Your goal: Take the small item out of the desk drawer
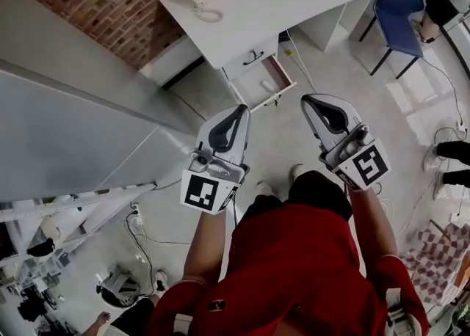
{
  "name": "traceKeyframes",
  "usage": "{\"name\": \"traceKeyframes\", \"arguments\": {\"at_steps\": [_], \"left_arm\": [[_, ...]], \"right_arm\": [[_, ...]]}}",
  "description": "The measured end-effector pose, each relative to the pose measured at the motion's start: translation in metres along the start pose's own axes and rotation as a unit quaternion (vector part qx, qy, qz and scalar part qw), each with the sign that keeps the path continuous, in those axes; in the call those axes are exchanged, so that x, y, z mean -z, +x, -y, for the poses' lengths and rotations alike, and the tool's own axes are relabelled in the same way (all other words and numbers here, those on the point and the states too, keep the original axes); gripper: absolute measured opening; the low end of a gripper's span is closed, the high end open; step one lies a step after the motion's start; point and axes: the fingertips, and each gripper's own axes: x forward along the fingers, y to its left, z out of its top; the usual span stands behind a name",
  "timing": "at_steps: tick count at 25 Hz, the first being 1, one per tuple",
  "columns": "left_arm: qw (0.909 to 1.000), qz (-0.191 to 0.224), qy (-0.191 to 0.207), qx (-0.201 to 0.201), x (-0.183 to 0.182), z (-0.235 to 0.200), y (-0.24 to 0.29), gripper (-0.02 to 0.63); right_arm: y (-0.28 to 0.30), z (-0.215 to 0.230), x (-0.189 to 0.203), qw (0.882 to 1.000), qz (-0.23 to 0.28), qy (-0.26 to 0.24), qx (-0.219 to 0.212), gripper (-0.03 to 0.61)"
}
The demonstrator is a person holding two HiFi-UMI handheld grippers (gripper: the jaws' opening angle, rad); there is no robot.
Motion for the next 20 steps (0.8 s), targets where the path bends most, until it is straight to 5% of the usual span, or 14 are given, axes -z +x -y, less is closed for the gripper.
{"name": "traceKeyframes", "arguments": {"at_steps": [8,20], "left_arm": [[0.9991,-0.028,0.015,-0.027,0.027,-0.022,0.041,0.001],[0.9913,-0.049,0.021,-0.121,0.081,-0.053,0.122,0.002]], "right_arm": [[0.022,0.054,0.021,0.999,-0.003,-0.016,-0.028,0.011],[0.055,0.164,0.078,0.993,-0.026,-0.007,-0.113,0.011]]}}
